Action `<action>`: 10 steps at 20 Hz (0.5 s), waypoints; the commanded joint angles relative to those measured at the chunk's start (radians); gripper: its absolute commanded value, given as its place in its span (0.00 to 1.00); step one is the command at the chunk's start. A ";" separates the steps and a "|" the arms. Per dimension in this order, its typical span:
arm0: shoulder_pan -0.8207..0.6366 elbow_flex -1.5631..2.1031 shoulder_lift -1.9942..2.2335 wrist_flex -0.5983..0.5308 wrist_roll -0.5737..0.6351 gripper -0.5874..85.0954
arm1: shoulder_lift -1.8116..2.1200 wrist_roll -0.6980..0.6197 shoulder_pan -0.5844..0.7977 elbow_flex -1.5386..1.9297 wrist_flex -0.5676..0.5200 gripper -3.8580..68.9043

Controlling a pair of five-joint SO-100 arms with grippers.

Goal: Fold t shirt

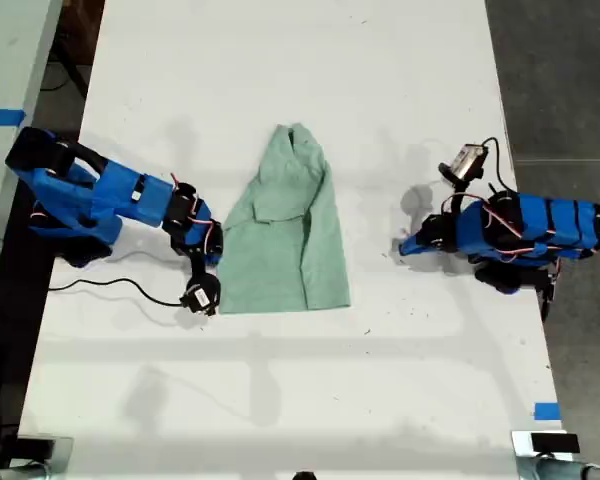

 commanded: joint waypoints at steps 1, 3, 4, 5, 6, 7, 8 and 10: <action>-0.012 -0.021 0.071 -0.003 0.014 0.02 | 0.015 0.005 0.002 0.055 0.002 0.07; 0.021 -0.026 0.103 0.005 -0.015 0.18 | 0.015 0.005 0.002 0.055 0.002 0.07; 0.034 -0.028 0.117 0.006 -0.025 0.19 | 0.015 0.005 0.002 0.055 0.002 0.07; 0.035 -0.031 0.118 0.003 -0.025 0.20 | 0.015 0.005 0.002 0.055 0.002 0.07; 0.029 -0.031 0.104 -0.009 -0.015 0.20 | 0.015 0.005 0.002 0.055 0.002 0.07; 0.014 -0.031 0.072 -0.026 0.006 0.20 | 0.015 0.006 0.002 0.055 0.002 0.07; -0.003 -0.034 0.026 -0.048 0.029 0.19 | 0.015 0.006 0.002 0.055 0.002 0.07; -0.035 -0.063 -0.092 -0.055 0.038 0.16 | 0.015 0.006 0.002 0.055 0.002 0.07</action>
